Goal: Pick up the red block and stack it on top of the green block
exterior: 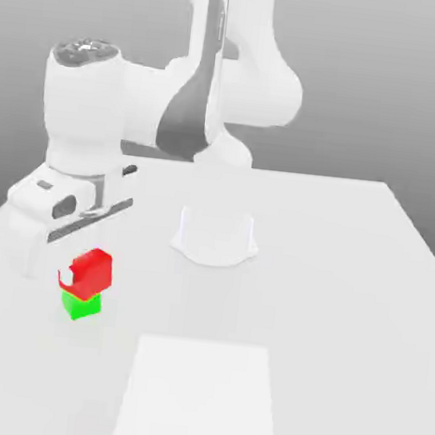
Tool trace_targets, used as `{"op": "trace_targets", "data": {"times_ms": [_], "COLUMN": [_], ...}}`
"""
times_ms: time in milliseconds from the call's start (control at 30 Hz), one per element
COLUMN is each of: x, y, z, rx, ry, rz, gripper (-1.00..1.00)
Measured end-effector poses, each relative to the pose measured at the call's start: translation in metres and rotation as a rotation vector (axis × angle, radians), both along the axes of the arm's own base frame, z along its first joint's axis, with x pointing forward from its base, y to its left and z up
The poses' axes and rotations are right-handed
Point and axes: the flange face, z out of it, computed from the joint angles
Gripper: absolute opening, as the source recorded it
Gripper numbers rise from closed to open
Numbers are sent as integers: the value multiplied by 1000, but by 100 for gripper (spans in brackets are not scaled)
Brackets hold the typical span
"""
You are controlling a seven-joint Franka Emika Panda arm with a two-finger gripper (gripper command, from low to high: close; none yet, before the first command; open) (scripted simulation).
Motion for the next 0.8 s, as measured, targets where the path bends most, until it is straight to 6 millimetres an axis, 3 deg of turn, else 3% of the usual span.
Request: {"op": "trace_targets", "data": {"times_ms": [167, 200, 767, 800], "x": [-64, -69, -74, -74], "y": [-22, -22, -22, -22], "z": [-9, -12, -77, -79], "rx": [28, 37, 48, 42], "ry": [-14, -18, -26, -24], "rz": [18, 23, 28, 29], "gripper": [-100, -100, -100, 100]}}
